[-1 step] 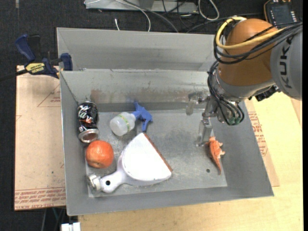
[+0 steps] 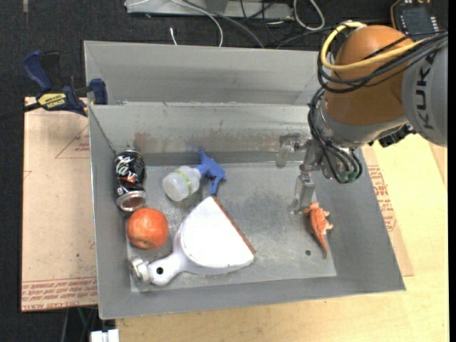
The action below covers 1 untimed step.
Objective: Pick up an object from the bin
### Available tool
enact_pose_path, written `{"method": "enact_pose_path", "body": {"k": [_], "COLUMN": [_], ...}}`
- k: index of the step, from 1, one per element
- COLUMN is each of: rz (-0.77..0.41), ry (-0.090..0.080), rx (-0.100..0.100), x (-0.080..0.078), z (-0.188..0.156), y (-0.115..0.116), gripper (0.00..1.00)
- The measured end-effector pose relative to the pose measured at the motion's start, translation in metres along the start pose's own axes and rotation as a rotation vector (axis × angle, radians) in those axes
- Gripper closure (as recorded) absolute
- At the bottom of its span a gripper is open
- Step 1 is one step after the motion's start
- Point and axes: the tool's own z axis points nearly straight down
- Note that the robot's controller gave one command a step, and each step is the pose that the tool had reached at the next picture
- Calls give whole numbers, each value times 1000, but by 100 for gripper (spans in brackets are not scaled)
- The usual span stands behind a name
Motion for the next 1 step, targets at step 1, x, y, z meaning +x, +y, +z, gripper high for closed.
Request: {"method": "enact_pose_path", "body": {"k": [1], "rz": [-39], "ry": [-3], "rx": [0], "x": [-4], "z": [143], "y": [-74], "gripper": [0]}}
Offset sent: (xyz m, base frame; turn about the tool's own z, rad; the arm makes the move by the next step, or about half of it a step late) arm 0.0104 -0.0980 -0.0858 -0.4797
